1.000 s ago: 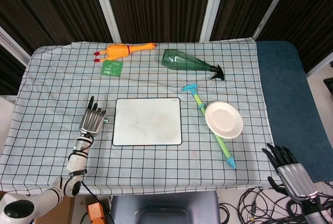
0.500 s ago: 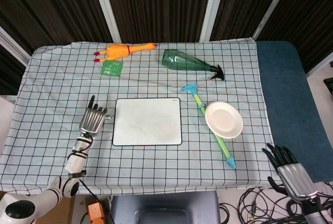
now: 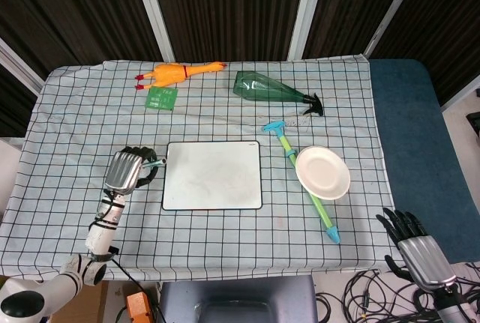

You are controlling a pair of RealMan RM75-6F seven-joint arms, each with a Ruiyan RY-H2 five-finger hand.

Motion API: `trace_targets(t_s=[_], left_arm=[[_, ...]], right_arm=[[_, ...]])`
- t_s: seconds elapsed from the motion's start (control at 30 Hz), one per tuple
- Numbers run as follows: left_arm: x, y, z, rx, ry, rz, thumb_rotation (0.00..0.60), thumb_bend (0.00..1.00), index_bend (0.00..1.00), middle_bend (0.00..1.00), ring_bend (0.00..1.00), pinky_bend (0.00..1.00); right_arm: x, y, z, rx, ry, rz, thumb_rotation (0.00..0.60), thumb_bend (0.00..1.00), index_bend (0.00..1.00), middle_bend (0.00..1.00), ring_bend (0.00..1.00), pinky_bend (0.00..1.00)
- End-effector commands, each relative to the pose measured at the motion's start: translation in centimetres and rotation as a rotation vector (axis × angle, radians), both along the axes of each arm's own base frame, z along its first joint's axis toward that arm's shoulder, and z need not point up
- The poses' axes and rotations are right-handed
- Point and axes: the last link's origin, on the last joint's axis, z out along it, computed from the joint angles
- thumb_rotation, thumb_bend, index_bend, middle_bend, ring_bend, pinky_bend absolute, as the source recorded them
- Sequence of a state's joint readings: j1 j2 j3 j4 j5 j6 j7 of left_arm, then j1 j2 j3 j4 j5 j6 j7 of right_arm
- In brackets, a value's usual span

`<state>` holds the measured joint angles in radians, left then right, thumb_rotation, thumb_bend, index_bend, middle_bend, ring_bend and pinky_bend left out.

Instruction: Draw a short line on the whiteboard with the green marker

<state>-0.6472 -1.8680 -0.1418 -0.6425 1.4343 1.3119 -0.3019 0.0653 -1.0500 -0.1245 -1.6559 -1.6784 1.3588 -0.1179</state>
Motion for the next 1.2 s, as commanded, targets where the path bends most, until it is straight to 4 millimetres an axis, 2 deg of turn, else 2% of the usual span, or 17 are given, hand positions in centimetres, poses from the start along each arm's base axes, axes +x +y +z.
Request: trace_targets(t_s=[0.03,0.17,0.3,0.53,0.73,0.93,1.2], left_arm=[[2.0,-1.4,1.6,-0.040,-0.560,-0.089,0.600,0.60,0.78,0.78,0.58,0.67],[3.4,-2.3,1.0,-0.186,-0.873,-0.060,0.600,0.61,0.78,0.78,0.58,0.69],[4.3,-3.2,0.0,-0.299,-0.990,-0.010,0.600,0.61,0.78,0.78,0.58,0.69],[6.4,-4.0,-3.5,-0.328,-0.886,-0.005,0.600,0.61,0.78,0.78,0.58,0.69],[7.5,-3.0,-5.7,-0.324,-0.833,0.027,0.600,0.61,0.78,0.78,0.58,0.69],[8.5,-1.6,-7.1,-0.301,-0.787,0.041,0.600,0.61,0.78,0.78,0.58,0.69],[10.0,-0.7,-8.4,-0.302,-0.754,0.046,0.600,0.61,0.78,0.78,0.58,0.69]], right_arm=[[0.0,-0.1,-0.1,0.003,0.003,0.000,0.600,0.33,0.00,0.00,0.00,0.07],[0.0,0.0,-0.2,0.007,0.006,0.000,0.600,0.33,0.00,0.00,0.00,0.07],[0.0,0.0,-0.3,0.009,0.008,-0.001,0.600,0.33,0.00,0.00,0.00,0.07],[0.1,0.0,-0.4,0.014,0.006,0.000,0.600,0.33,0.00,0.00,0.00,0.07],[0.1,0.1,-0.1,0.012,-0.005,0.003,0.600,0.33,0.00,0.00,0.00,0.07],[0.0,0.0,0.1,0.013,-0.010,0.000,0.600,0.33,0.00,0.00,0.00,0.07],[0.0,0.0,0.3,0.008,-0.019,-0.002,0.600,0.33,0.00,0.00,0.00,0.07]])
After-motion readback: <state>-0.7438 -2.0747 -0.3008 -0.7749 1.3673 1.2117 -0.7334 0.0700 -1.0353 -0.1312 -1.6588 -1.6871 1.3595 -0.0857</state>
